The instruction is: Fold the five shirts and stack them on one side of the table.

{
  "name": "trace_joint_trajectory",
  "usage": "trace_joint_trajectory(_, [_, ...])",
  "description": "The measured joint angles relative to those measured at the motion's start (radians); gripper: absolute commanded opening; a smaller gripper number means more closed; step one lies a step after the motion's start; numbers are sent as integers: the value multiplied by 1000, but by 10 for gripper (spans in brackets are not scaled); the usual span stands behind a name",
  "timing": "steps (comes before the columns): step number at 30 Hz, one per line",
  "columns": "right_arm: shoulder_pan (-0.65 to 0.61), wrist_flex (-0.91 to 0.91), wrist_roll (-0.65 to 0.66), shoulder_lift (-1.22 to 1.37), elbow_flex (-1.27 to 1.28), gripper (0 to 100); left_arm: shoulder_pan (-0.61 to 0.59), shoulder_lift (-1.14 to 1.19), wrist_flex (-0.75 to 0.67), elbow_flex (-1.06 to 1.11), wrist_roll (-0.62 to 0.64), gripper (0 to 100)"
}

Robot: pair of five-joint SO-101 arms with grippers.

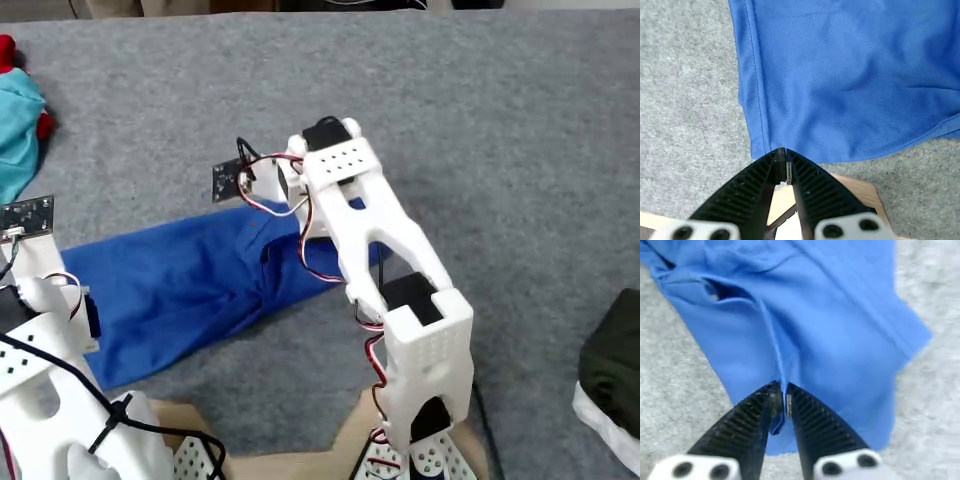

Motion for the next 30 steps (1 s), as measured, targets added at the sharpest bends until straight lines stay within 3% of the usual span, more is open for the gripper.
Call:
trace_joint_trajectory(9, [0,2,0,69,-153,6,0,0,0,0,0,19])
trace_joint_trajectory(17, [-35,69,0,265,-442,19,0,0,0,0,0,19])
trace_joint_trajectory(24, [-60,160,15,385,-689,338,0,0,41,0,0,19])
trace_joint_trajectory(26, [-60,180,15,397,-740,355,0,0,43,0,0,19])
trace_joint_trajectory(30, [-60,247,15,399,-807,287,0,0,43,0,0,19])
